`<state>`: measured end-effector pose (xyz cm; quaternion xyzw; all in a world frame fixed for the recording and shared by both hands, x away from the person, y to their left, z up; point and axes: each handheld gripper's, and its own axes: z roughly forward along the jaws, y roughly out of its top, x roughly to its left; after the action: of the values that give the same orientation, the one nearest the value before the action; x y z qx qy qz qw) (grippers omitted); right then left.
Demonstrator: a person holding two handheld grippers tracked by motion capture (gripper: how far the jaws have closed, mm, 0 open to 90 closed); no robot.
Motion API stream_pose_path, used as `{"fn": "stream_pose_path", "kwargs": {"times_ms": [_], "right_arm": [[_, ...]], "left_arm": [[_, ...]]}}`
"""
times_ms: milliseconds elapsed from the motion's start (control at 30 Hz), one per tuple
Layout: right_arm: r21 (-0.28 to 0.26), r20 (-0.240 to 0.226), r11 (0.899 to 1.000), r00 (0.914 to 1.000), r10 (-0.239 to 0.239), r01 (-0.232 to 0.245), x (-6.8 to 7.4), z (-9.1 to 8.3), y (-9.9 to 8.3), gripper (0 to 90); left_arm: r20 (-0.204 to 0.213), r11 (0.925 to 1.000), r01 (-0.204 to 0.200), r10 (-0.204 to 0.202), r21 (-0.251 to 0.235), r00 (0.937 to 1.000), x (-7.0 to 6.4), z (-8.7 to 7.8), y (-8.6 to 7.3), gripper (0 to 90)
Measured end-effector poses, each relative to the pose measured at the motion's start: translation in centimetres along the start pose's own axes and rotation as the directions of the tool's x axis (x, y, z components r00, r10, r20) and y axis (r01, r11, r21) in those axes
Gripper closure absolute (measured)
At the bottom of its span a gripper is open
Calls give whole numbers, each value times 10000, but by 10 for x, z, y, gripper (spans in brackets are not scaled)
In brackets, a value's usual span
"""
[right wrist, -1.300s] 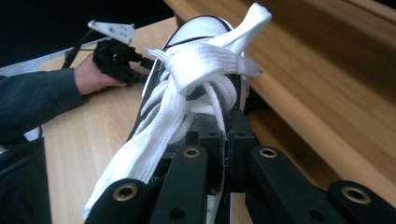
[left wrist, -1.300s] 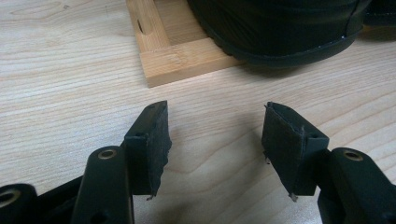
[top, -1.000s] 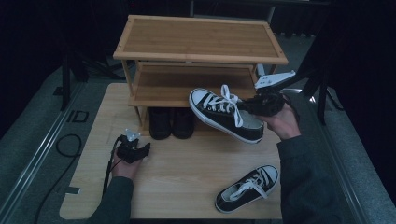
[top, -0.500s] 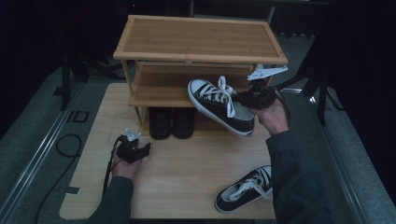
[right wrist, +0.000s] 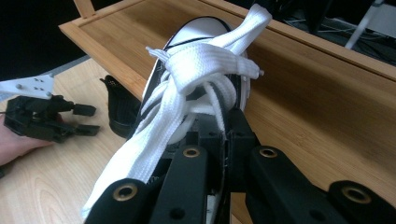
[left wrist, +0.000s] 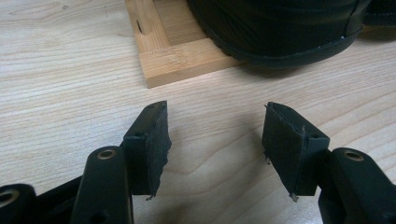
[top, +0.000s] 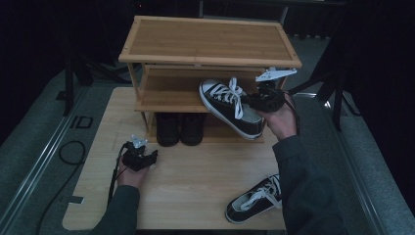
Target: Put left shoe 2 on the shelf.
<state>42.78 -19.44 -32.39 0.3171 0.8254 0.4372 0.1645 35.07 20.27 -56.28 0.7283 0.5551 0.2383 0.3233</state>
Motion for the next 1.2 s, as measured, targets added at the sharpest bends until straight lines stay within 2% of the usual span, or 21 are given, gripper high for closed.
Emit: {"fn": "stream_pose_path", "kwargs": {"times_ms": [267, 333, 400, 467, 567, 667, 700, 833, 933, 1033, 1167, 1200], "right_arm": [[-309, 189, 9987, 9990, 409, -403, 0, 3, 1, 881], [-132, 274, 9992, 9989, 379, -376, 1, 7, 1, 881], [40, 602, 9993, 9975, 359, -362, 2, 10, 0, 881], [101, 592, 9985, 9968, 537, -543, 0, 10, -1, 880], [367, 688, 9977, 9962, 538, -565, -1, 11, -2, 867], [362, 675, 9962, 9948, 760, -786, -3, 11, -2, 796], [389, 763, 9962, 9943, 743, -774, -3, 10, -2, 778], [501, 592, 9958, 9955, 741, -771, -5, 6, 0, 745], [559, 537, 9956, 9960, 716, -746, -5, 5, 1, 745], [732, 563, 9961, 9974, 456, -497, -3, -1, 3, 738], [655, 534, 9970, 9978, 388, -423, -3, -4, 3, 737], [662, 463, 9970, 9982, 382, -412, -3, -7, 3, 740]], "left_arm": [[2, 10000, -7, 7, 4, 10000, 0, 0, 0, 414], [1, 10000, -6, 6, 3, 10000, 0, 0, 0, 414], [3, 10000, -8, 8, 2, 10000, 0, 0, 0, 414], [4, 10000, -6, 6, 0, 10000, 0, 0, 0, 413], [11, 10000, -9, 9, 14, 10000, 0, 0, 0, 413], [7, 10000, -27, 27, 24, 10000, 0, 0, 0, 413], [7, 10000, -27, 27, 24, 10000, 0, 0, 0, 413], [6, 10000, -27, 27, 23, 10000, 0, 0, 0, 413], [7, 10000, -29, 29, 24, 10000, 0, 0, 0, 413], [-20, 10000, -20, 20, 35, 10000, 0, 0, 0, 414], [-56, 10000, 22, -22, 29, 10000, -2, -1, 1, 417], [3, 9999, -30, 30, 118, 10000, -3, -2, 2, 491]]}}
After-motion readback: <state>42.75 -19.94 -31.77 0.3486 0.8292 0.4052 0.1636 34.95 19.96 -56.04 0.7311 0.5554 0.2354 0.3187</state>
